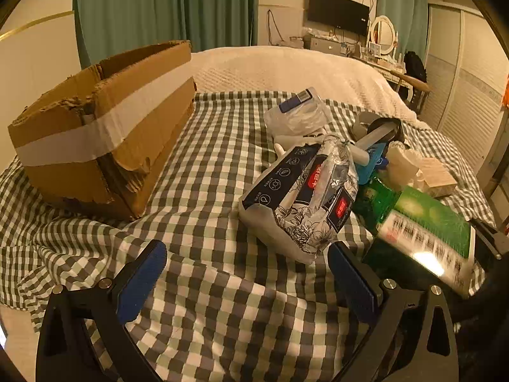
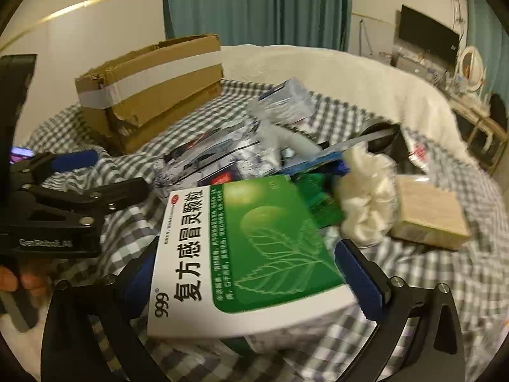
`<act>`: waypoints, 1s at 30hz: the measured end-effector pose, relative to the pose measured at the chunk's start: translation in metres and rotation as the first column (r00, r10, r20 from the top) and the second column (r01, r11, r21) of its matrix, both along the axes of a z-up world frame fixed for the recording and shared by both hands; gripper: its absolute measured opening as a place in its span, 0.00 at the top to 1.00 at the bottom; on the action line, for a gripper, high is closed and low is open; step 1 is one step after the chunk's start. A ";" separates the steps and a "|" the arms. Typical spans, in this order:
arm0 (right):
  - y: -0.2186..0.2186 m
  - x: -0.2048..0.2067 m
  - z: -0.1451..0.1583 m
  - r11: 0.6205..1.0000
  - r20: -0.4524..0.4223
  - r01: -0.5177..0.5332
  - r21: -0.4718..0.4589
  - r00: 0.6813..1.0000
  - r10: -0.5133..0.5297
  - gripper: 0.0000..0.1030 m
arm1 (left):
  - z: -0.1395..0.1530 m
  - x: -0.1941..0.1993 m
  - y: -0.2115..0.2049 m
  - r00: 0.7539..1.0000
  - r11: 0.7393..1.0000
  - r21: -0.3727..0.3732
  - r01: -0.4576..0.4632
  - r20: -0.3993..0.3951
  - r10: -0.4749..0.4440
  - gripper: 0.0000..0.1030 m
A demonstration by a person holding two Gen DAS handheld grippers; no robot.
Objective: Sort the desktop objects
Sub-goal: 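Grasp the wrapped snack pack with the left gripper while the right grasps the green medicine box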
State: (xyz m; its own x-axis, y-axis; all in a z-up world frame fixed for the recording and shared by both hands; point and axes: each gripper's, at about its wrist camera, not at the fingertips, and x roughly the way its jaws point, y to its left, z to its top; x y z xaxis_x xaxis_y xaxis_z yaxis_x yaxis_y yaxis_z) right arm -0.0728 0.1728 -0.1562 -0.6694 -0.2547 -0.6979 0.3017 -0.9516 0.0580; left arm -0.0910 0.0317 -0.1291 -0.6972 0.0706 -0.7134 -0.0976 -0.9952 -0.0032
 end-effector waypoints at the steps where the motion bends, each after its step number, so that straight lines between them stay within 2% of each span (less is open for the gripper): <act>1: 0.004 0.001 0.002 1.000 -0.007 0.000 -0.022 1.000 0.000 0.22 | -0.001 -0.002 0.003 1.000 1.000 -0.007 0.002 0.001 -0.002 0.00; 7: 0.043 0.023 0.040 0.987 -0.171 0.093 -0.131 0.979 -0.115 0.22 | 0.000 -0.013 0.026 0.998 0.998 -0.018 0.063 -0.022 -0.063 0.00; 11: 0.067 0.023 0.047 0.969 -0.187 0.166 -0.184 0.962 -0.201 0.22 | -0.006 -0.031 0.046 0.994 0.994 -0.053 0.099 -0.048 -0.102 0.00; 13: 0.071 0.021 0.046 0.964 -0.174 0.182 -0.193 0.961 -0.216 0.22 | -0.016 -0.046 0.054 0.994 0.991 -0.074 0.110 -0.015 -0.111 0.01; 15: 0.074 0.020 0.047 0.962 -0.171 0.194 -0.191 0.959 -0.227 0.22 | -0.026 -0.057 0.059 0.992 0.990 -0.069 0.122 0.030 -0.120 0.27; 17: 0.075 0.018 0.048 0.960 -0.169 0.198 -0.196 0.958 -0.232 0.22 | -0.032 -0.060 0.058 0.992 0.991 -0.062 0.115 0.058 -0.111 0.44; 20: 0.076 0.018 0.042 0.960 -0.164 0.198 -0.196 0.959 -0.232 0.22 | -0.030 -0.055 0.051 0.992 0.993 -0.027 0.118 0.054 -0.117 0.59; 25: 0.080 0.016 0.033 0.960 -0.166 0.208 -0.188 0.956 -0.240 0.22 | -0.014 -0.051 0.037 0.993 0.993 0.056 0.102 0.057 -0.105 0.68; 30: 0.084 0.023 0.033 0.952 -0.165 0.259 -0.163 0.944 -0.285 0.22 | 0.016 -0.045 0.047 0.992 0.992 0.023 0.122 -0.019 -0.122 0.68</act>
State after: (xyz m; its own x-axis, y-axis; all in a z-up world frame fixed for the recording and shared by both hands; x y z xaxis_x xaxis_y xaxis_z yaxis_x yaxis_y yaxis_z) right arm -0.0501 0.2569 -0.1230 -0.8401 -0.1293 -0.5268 0.0503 -0.9856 0.1617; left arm -0.1359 0.0792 -0.1127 -0.6949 0.1730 -0.6980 -0.2185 -0.9755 -0.0243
